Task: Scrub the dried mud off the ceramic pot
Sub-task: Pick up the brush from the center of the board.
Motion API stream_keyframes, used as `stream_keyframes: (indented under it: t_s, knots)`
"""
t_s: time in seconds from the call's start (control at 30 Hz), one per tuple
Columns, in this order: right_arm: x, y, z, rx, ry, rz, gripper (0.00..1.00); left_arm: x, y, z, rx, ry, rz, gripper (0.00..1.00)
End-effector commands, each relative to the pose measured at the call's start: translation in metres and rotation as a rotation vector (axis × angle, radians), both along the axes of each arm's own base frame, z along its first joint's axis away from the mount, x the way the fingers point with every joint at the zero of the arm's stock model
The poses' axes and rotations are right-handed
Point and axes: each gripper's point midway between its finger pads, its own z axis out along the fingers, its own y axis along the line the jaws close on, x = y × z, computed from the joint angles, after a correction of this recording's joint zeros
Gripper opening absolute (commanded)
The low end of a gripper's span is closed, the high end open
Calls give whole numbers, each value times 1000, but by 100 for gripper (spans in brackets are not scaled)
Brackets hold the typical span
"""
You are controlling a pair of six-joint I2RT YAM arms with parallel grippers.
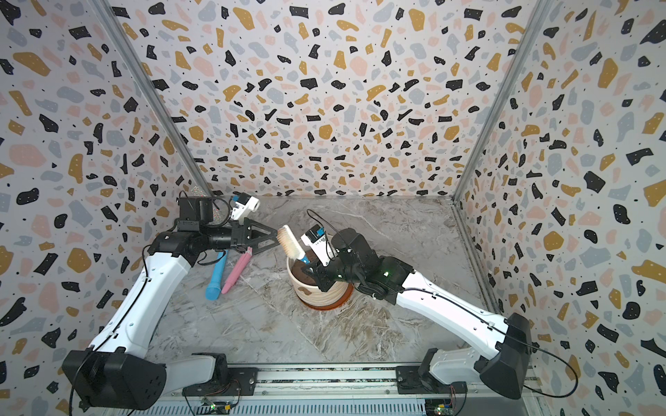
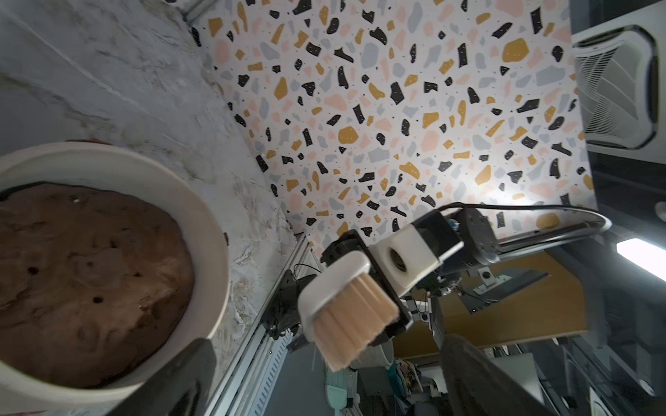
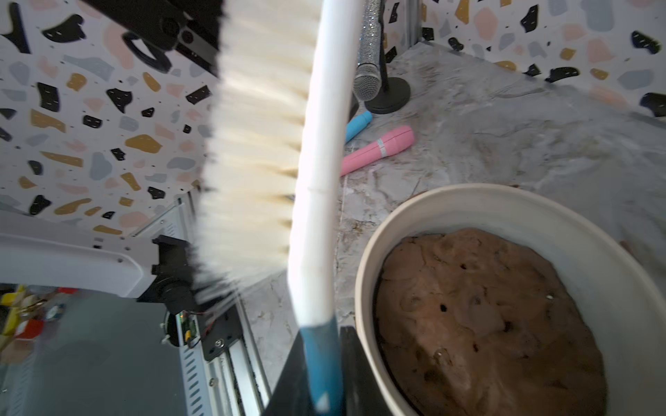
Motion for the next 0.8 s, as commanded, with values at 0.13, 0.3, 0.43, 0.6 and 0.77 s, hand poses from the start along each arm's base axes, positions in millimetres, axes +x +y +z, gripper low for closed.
stream_keyframes:
  t_s: [0.13, 0.3, 0.43, 0.6, 0.77]
  knots:
    - [31, 4, 8, -163, -184, -138, 0, 9, 8, -20, 99, 12, 101, 100]
    - [36, 26, 10, -167, -225, -179, 0, 10, 7, -20, 89, 13, 105, 85]
    - [42, 35, 11, -149, -245, -213, 0, 8, 5, -17, 52, 23, 95, 81]
    - [37, 50, 10, -118, -225, -188, 0, 7, 5, -17, 35, 36, 92, 80]
    - [39, 56, 11, -124, -250, -215, 0, 12, 4, -21, 17, 82, 100, 59]
